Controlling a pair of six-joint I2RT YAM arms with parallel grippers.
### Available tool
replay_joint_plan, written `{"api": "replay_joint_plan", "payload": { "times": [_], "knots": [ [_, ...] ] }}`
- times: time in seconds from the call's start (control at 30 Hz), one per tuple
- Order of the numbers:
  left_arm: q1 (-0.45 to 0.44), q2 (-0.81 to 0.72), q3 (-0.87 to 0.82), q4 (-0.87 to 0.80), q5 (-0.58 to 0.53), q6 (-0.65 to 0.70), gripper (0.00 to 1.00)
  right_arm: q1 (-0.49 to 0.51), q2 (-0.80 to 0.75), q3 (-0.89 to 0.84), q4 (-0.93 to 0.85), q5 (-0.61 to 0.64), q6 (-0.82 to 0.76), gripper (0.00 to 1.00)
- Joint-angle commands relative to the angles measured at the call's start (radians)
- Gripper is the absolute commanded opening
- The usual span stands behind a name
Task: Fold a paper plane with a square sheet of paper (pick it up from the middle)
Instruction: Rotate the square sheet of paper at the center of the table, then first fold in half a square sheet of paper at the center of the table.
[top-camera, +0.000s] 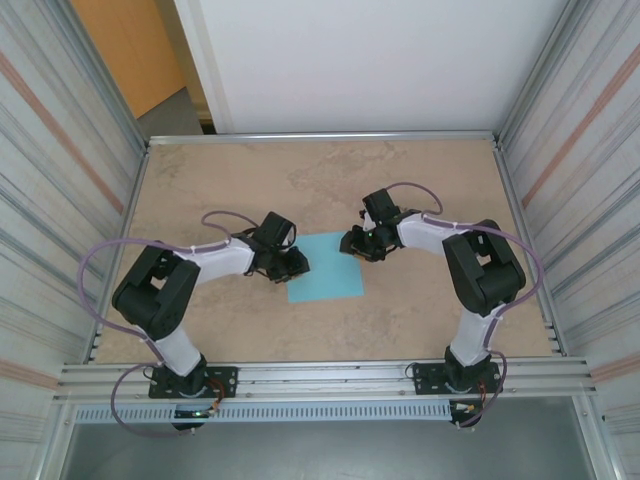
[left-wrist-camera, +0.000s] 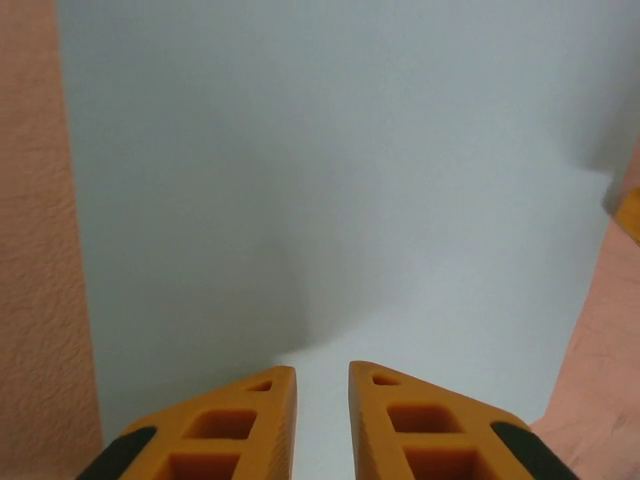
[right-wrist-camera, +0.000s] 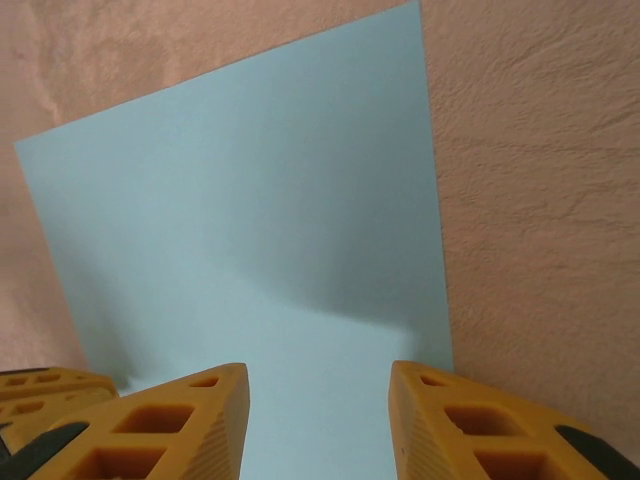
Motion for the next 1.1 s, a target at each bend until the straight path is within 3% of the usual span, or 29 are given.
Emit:
{"api": "replay_joint_plan", "payload": {
  "times": [0.0, 0.4, 1.07],
  "knots": [
    [0.020, -0.037, 0.033, -0.060, -0.044, 0.020, 0.18, -0.005, -0.055, -0.015, -0.037, -0.011, -0.038, 0.37],
    [0.037, 0.024, 0.010, -0.015, -0.016, 0.001, 0.09, -0.003, 0.006, -0.033, -0.035, -0.028, -0.033, 0.21],
    [0.038, 0.081, -0.047, 0.065, 0.017, -0.040, 0.08, 0.011, 0.086, -0.021, -0.012, -0.048, -0.018, 0.18]
  ]
}}
